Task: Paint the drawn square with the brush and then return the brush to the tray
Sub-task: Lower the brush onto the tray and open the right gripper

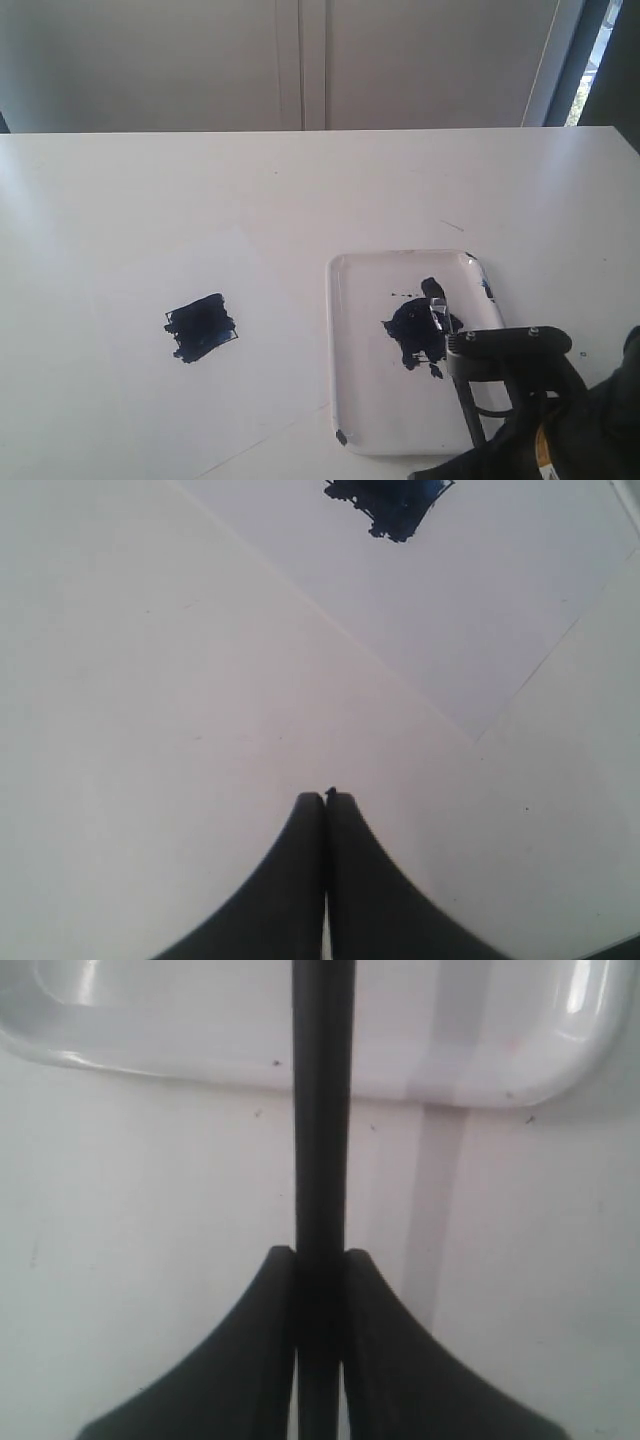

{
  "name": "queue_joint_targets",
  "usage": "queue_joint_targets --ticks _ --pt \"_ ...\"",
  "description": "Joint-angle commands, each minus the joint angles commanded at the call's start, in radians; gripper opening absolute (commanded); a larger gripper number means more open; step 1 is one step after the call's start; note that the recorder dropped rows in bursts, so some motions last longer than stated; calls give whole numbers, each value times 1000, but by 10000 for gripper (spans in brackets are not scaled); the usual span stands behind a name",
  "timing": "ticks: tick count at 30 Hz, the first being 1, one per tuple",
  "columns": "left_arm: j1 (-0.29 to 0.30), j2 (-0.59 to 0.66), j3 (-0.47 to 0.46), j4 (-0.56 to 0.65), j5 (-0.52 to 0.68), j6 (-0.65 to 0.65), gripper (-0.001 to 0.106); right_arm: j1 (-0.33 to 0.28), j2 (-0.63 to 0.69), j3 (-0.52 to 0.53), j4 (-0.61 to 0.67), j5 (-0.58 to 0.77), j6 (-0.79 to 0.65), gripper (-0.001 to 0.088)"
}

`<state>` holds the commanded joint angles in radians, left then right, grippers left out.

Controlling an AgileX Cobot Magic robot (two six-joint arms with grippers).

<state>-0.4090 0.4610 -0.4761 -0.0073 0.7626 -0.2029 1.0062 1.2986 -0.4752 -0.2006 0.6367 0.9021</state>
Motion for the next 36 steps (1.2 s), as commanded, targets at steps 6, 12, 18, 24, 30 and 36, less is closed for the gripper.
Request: queue_joint_targets --ticks 6,12,18,24,30,36 --pt "0 -10 2 0 0 0 0 0 49 0 8 -54 -5 0" --pt "0 -19 2 -4 2 0 0 0 85 -2 1 -116 2 47" --pt "0 -19 2 -6 2 0 0 0 105 -2 1 -138 20 267" --pt "0 -19 2 -6 2 0 0 0 105 -2 1 -144 45 376" --pt "0 -19 2 -6 2 0 0 0 79 -2 14 -140 43 376" --pt "0 -19 2 -8 2 20 0 0 -52 -2 12 -67 38 376"
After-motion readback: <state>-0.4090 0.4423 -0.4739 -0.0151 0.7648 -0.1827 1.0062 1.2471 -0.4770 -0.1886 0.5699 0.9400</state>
